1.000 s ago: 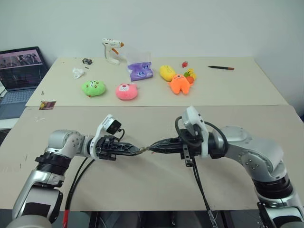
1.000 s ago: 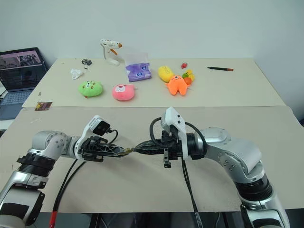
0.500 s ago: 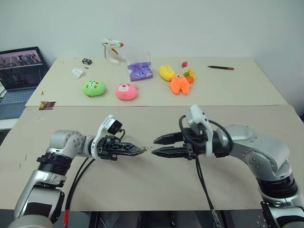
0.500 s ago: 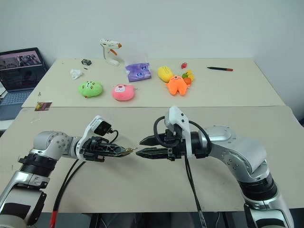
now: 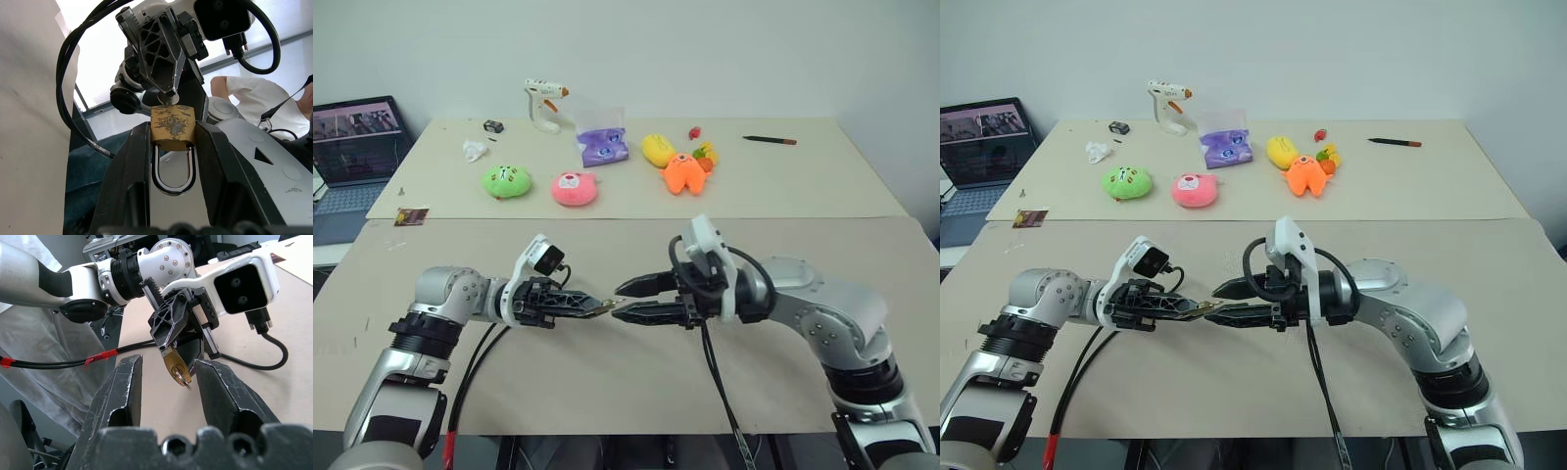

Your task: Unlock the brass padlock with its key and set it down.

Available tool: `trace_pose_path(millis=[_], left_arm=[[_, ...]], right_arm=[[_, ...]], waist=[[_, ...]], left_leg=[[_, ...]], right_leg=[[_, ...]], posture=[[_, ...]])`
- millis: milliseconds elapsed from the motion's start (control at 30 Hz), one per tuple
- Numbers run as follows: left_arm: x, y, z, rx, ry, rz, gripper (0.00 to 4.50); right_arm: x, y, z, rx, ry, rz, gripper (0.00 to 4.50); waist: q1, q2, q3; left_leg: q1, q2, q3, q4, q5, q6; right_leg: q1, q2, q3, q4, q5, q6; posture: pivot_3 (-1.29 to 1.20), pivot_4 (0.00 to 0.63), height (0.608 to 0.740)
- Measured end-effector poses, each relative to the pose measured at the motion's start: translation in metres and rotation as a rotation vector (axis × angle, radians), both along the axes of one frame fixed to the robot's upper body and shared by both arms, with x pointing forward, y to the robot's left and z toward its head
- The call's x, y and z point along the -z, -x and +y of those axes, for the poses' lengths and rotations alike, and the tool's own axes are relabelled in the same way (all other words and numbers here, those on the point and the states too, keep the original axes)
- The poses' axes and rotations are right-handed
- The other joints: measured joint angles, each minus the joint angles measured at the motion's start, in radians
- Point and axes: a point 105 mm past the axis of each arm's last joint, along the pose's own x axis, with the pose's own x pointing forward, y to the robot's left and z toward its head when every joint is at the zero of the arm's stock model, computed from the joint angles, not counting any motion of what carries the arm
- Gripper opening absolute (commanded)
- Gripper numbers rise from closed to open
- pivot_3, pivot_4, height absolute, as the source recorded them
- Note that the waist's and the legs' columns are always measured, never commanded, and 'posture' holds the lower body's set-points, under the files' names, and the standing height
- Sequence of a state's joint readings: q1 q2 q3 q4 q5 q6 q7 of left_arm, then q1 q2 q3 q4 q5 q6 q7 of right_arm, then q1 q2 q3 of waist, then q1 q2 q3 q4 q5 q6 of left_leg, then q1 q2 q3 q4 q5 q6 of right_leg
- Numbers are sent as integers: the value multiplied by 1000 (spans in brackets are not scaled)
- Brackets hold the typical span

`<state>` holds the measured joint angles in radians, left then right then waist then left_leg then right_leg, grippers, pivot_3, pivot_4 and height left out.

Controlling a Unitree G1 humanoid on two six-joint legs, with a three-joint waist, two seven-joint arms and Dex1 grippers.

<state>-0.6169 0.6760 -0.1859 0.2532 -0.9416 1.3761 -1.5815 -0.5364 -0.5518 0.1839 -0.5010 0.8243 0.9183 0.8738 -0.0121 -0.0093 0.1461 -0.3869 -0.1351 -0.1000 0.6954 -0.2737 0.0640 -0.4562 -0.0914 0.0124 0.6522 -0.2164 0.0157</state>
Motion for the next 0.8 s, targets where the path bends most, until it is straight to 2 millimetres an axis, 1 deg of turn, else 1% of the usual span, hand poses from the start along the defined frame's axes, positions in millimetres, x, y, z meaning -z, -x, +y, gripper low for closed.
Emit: trace_pose_path(millis=[467,533,567,633,700,800], left_arm=[[0,0,0,1,-1,4,825],[0,0,-1,3,-1,7,825],[0,0,-1,2,-2,9,825],[0,1,-2,6,-1,16,825],[-1,1,-1,6,2,23,825],[-1,1,-1,6,3,26,825]], right_arm=[[6,-2,8,-13,-1,-3,2120],[6,-2,10,-14,-11,0,1613],[6,-2,11,-16,-14,1,1452],[6,-4,10,-4,-11,-1,773],[5,-4,11,-8,-15,-9,283],[5,-4,11,-9,-15,-12,270]], waist=[[0,0,0],[0,0,0],[0,0,0],[0,0,0],[-1,0,0],[-1,0,0]], left_leg=[[1,0,0,0,0,0],[1,0,0,0,0,0],[1,0,0,0,0,0],[1,0,0,0,0,0],[1,0,0,0,0,0],[1,0,0,0,0,0]], right_leg=[[0,0,0,3,0,0],[0,0,0,3,0,0],[0,0,0,3,0,0],[0,0,0,3,0,0],[0,0,0,3,0,0],[0,0,0,3,0,0]], posture=[[0,150,740],[0,150,740],[0,150,740],[0,150,740],[0,150,740],[0,150,740]])
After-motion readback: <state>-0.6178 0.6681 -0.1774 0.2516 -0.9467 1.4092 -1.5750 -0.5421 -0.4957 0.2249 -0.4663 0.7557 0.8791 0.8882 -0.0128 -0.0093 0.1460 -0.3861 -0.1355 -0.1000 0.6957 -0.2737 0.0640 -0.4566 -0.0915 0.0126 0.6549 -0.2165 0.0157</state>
